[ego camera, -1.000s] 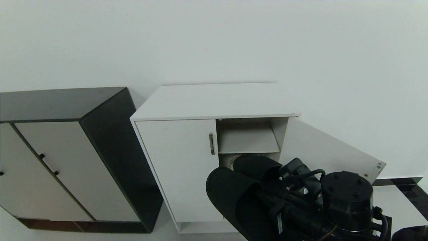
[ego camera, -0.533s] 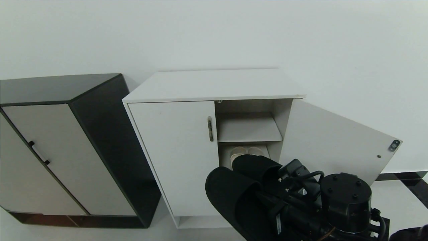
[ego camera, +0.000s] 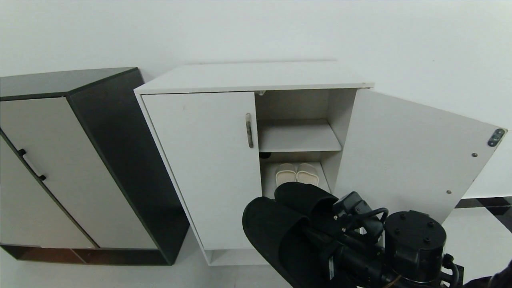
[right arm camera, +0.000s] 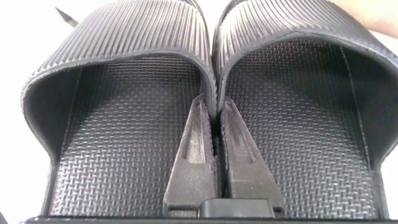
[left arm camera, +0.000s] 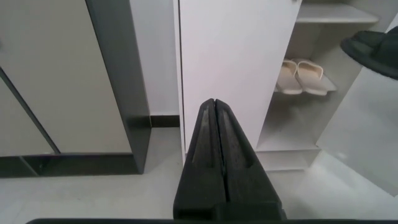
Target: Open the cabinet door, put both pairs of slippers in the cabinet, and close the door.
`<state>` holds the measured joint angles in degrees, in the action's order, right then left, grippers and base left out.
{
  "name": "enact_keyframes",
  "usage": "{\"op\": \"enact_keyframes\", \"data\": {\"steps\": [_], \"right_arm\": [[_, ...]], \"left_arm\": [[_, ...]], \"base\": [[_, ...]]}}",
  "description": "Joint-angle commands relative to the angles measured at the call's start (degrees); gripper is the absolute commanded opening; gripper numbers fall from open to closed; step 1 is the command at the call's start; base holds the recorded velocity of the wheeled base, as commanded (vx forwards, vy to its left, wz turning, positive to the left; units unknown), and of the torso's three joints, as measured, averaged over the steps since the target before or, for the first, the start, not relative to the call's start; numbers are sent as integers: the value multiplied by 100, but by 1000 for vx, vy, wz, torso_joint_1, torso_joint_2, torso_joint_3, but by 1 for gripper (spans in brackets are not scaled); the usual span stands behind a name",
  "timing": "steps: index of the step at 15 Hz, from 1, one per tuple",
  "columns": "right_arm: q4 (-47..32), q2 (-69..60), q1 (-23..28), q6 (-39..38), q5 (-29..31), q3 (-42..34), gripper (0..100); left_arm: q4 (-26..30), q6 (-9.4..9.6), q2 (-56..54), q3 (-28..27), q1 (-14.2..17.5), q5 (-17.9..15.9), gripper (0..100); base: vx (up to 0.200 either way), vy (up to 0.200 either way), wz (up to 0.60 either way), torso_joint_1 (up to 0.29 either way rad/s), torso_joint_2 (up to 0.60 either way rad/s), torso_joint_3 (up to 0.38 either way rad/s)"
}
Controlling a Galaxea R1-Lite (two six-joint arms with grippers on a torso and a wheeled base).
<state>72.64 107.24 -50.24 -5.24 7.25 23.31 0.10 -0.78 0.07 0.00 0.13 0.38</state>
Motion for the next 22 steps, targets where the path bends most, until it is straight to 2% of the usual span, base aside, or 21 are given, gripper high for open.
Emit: {"op": "enact_keyframes", "data": {"steps": [1, 5, 6, 7, 8, 10, 11, 13, 15, 16, 22], "right_arm": [[259, 139, 5, 6, 13, -81, 0], [1428, 675, 163, 542, 57, -213, 0], [1270, 693, 163, 542, 303, 69, 0], [637, 605, 163, 524, 865, 411, 0], [-602, 297, 128, 313, 1428, 939, 0], [-2430, -344, -39, -311, 1700, 1668, 0], [-3450, -590, -100, -645, 2070, 2134, 0], [-4320, -617, -241, -1225, 3019, 2987, 0], [-4311, -414, -302, -1269, 3748, 3259, 0], [-4215, -371, -338, -1251, 3854, 3277, 0], [-3784, -256, -417, -1207, 3766, 3066, 0]], "left_arm": [[-1, -1, 1, 0, 4, 6, 0], [-1, -10, -7, 0, 4, 6, 0], [-1, -10, -7, 0, 4, 6, 0], [-1, -10, 1, 0, 4, 6, 0], [-1, -10, 1, 0, 4, 6, 0], [-1, -10, -7, 0, 4, 6, 0], [-1, -10, -7, 0, 4, 6, 0], [-1, -10, 1, 0, 4, 15, 0], [-1, -10, 1, 0, 4, 6, 0], [-1, -10, 1, 0, 4, 6, 0], [-1, -10, 1, 0, 4, 6, 0]], "base": [[0, 0, 0, -222, 466, 227], [0, 0, 0, -160, 317, 140], [0, 0, 0, -36, 71, 51], [0, 0, 0, 0, 0, 0], [0, 0, 0, 0, 0, 0], [0, 0, 0, 0, 0, 0], [0, 0, 0, 0, 0, 0], [0, 0, 0, 0, 0, 0], [0, 0, 0, 0, 0, 0], [0, 0, 0, 0, 0, 0], [0, 0, 0, 0, 0, 0]]}}
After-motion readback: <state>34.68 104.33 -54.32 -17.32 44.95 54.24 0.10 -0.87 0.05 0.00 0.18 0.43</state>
